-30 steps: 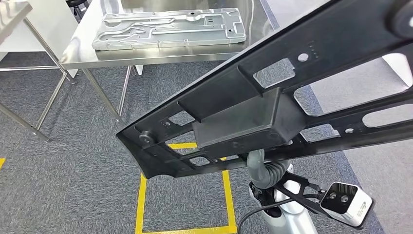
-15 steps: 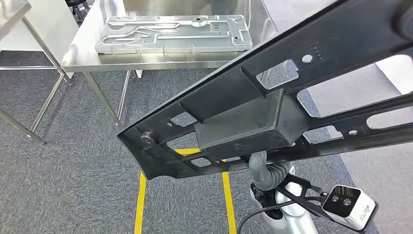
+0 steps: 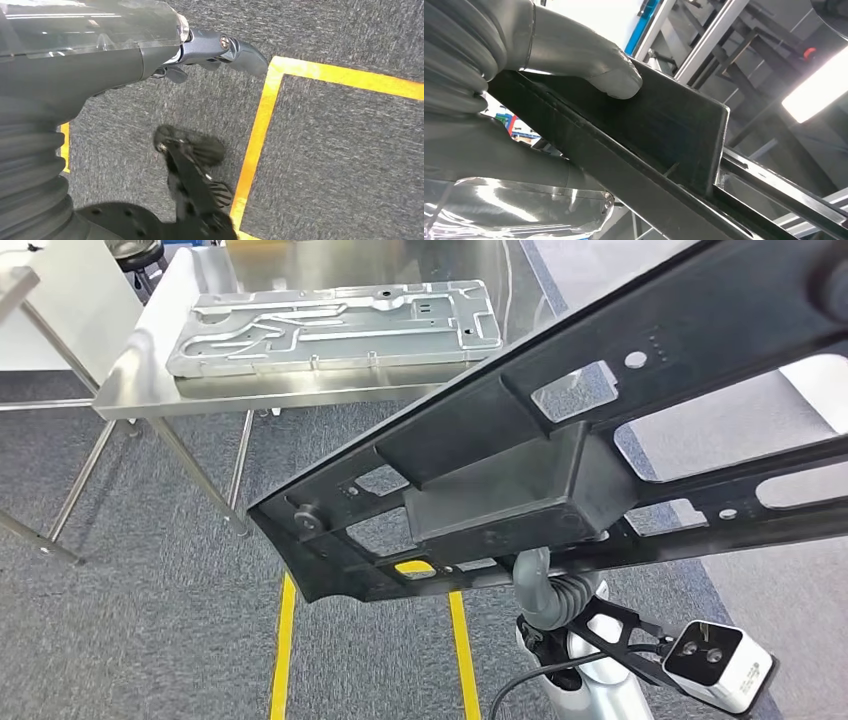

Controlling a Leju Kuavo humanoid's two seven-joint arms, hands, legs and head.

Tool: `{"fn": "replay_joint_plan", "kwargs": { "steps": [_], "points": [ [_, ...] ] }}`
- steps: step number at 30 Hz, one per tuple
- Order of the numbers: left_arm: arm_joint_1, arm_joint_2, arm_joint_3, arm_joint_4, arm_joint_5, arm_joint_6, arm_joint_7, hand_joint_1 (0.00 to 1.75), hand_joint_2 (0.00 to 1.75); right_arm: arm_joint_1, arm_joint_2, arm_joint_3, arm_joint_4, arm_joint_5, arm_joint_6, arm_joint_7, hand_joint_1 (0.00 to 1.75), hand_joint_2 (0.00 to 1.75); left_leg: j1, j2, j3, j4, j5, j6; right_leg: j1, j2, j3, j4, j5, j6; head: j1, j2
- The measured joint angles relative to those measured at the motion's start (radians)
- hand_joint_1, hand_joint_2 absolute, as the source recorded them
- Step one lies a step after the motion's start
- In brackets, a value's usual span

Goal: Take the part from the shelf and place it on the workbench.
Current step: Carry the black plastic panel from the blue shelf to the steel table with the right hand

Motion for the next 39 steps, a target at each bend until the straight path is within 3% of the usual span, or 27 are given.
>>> {"fn": "replay_joint_plan", "kwargs": {
  "steps": [1,2,4,6,8,10,12,14,15,16,17,20,22,25,26,29,31,32,33,35,37,39],
  "points": [
    [0.002,0.000,0.000,0.000,0.000,0.001,0.000,0.00,1.75,0.000,0.000,0.000,0.000,0.000,0.000,0.000,1.75,1.75,0.000,0.000,-0.017,-0.008,0.002,-0.001,0.000,0.002,0.013,0.000,-0.010,0.001,0.000,0.000],
    [0.003,-0.001,0.000,0.000,0.000,0.002,0.000,0.00,1.75,0.001,0.000,0.000,0.000,0.000,0.000,0.000,1.75,1.75,0.000,0.000,-0.020,-0.047,0.029,-0.001,0.000,0.003,0.028,0.000,-0.021,0.003,0.000,0.000],
    [0.005,-0.001,0.000,0.000,0.001,0.004,0.000,0.00,1.75,0.001,0.000,0.000,0.001,0.000,0.000,0.000,1.75,1.75,-0.001,0.001,-0.003,-0.165,0.132,0.008,0.000,0.003,0.056,0.000,-0.042,0.009,0.000,0.000],
    [0.006,-0.001,0.000,0.000,0.001,0.005,0.001,0.00,1.75,0.001,0.001,0.000,0.001,0.003,0.000,0.000,1.75,1.75,-0.007,0.003,0.011,-0.234,0.195,0.022,0.001,0.004,0.073,-0.004,-0.059,0.021,0.000,0.000],
    [0.006,-0.001,0.000,0.000,0.001,0.006,0.001,0.00,1.75,0.000,0.002,0.001,0.000,0.005,0.000,0.000,1.75,1.75,-0.010,0.002,0.021,-0.246,0.194,0.038,0.002,0.005,0.081,0.004,-0.058,0.036,0.000,0.000],
    [0.004,-0.002,0.000,0.000,0.001,0.006,0.001,0.00,1.75,0.000,0.002,0.002,-0.002,0.005,0.000,0.000,1.75,1.75,-0.007,-0.002,0.041,-0.256,0.192,0.052,0.001,0.001,0.072,0.048,-0.052,0.046,0.000,0.000],
    [0.002,-0.002,0.000,0.000,0.001,0.006,0.001,0.00,1.75,-0.001,0.002,0.002,-0.005,0.005,0.000,0.000,1.75,1.75,-0.004,-0.004,0.061,-0.262,0.183,0.062,-0.001,-0.002,0.014,0.146,-0.073,0.055,0.000,0.000],
    [0.002,-0.002,0.000,0.000,0.001,0.006,0.001,0.00,1.75,0.000,0.002,0.003,-0.006,0.005,0.000,0.000,1.75,1.75,-0.004,-0.005,0.073,-0.262,0.169,0.066,-0.002,-0.002,-0.073,0.259,-0.126,0.064,0.000,0.000],
    [0.003,-0.002,0.000,0.000,0.001,0.007,0.001,0.00,1.75,0.002,0.002,0.003,-0.006,0.005,0.000,0.000,1.75,1.75,-0.004,-0.006,0.081,-0.262,0.161,0.066,-0.002,-0.002,-0.108,0.290,-0.145,0.065,0.000,0.000],
    [0.003,-0.002,0.000,0.000,0.001,0.007,0.001,0.00,1.75,0.003,0.002,0.003,-0.005,0.005,0.000,0.000,1.75,1.75,-0.004,-0.007,0.091,-0.262,0.152,0.066,-0.002,-0.002,-0.130,0.290,-0.148,0.065,0.000,0.000],
    [0.004,-0.002,0.000,0.000,0.001,0.007,0.001,0.00,1.75,0.003,0.002,0.003,-0.005,0.005,0.000,0.000,1.75,1.75,-0.004,-0.008,0.104,-0.262,0.143,0.064,-0.002,-0.002,-0.136,0.259,-0.129,0.062,0.000,0.000],
    [0.004,-0.006,0.000,0.000,0.002,0.005,0.001,0.00,1.75,0.003,0.001,0.003,-0.005,0.005,0.001,0.000,1.75,1.75,-0.006,-0.012,0.138,-0.263,0.113,0.057,0.006,-0.004,-0.105,0.077,0.016,0.042,0.001,0.000],
    [0.003,-0.009,0.000,0.000,0.003,0.004,0.001,0.00,1.75,0.003,0.001,0.003,-0.006,0.005,0.000,0.000,1.75,1.75,-0.008,-0.012,0.152,-0.262,0.101,0.046,0.011,-0.004,-0.093,0.021,0.055,0.029,0.000,0.000],
    [0.001,-0.009,0.000,0.000,0.004,0.003,0.001,0.00,1.75,0.001,0.002,0.004,-0.012,0.006,-0.002,0.000,1.75,1.75,-0.008,-0.011,0.167,-0.239,0.105,0.028,0.005,0.000,-0.055,-0.001,0.048,0.014,0.000,0.000],
    [0.000,-0.010,0.000,0.000,0.003,0.003,0.001,0.00,1.75,0.000,0.002,0.004,-0.014,0.006,-0.002,0.000,1.75,1.75,-0.008,-0.011,0.155,-0.211,0.101,0.025,0.003,-0.001,-0.040,-0.005,0.042,0.009,0.000,0.000],
    [-0.003,-0.010,0.000,0.000,0.003,0.001,0.002,0.00,1.75,-0.002,0.004,0.005,-0.016,0.006,-0.003,0.000,1.75,1.75,-0.002,-0.010,0.050,-0.056,0.047,0.012,0.001,-0.001,-0.006,-0.009,0.017,0.002,0.000,0.000],
    [0.001,-0.010,0.000,0.000,0.004,0.001,0.002,0.00,1.75,0.000,0.004,0.006,-0.016,0.006,-0.004,0.000,1.75,1.75,0.001,-0.010,-0.015,-0.004,0.007,0.007,0.000,0.002,0.013,-0.009,-0.002,0.003,0.000,0.000],
    [0.003,-0.010,0.000,0.000,0.003,0.001,0.003,0.00,1.75,0.001,0.004,0.006,-0.016,0.007,-0.004,0.000,1.75,1.75,0.002,-0.010,-0.029,-0.017,0.008,0.005,-0.001,0.004,0.025,-0.009,-0.012,0.005,0.000,0.000],
    [0.004,-0.010,0.000,0.000,0.003,0.001,0.003,0.00,1.75,0.004,0.004,0.006,-0.016,0.007,-0.004,0.000,1.75,1.75,0.004,-0.010,-0.030,-0.057,0.032,0.004,-0.002,0.006,0.040,-0.009,-0.024,0.008,0.000,0.000],
    [0.006,-0.010,0.000,0.000,0.003,0.005,0.006,0.00,1.75,0.012,0.004,0.006,-0.017,0.013,-0.002,0.000,1.75,1.75,0.004,-0.008,-0.015,-0.172,0.143,0.006,-0.002,0.007,0.070,-0.008,-0.050,0.017,0.000,0.000],
    [0.008,-0.010,0.001,0.000,0.004,0.008,0.010,0.00,1.75,0.021,0.008,0.006,-0.021,0.022,0.003,0.000,1.75,1.75,-0.002,-0.006,-0.001,-0.232,0.214,0.019,-0.001,0.008,0.090,-0.008,-0.071,0.031,0.000,0.000],
    [0.006,-0.010,0.001,0.000,0.004,0.009,0.011,0.00,1.75,0.026,0.015,0.006,-0.030,0.028,0.010,0.000,1.75,1.75,-0.004,-0.007,0.012,-0.237,0.209,0.036,0.000,0.009,0.094,0.003,-0.070,0.045,0.000,0.000]
  ]
}}
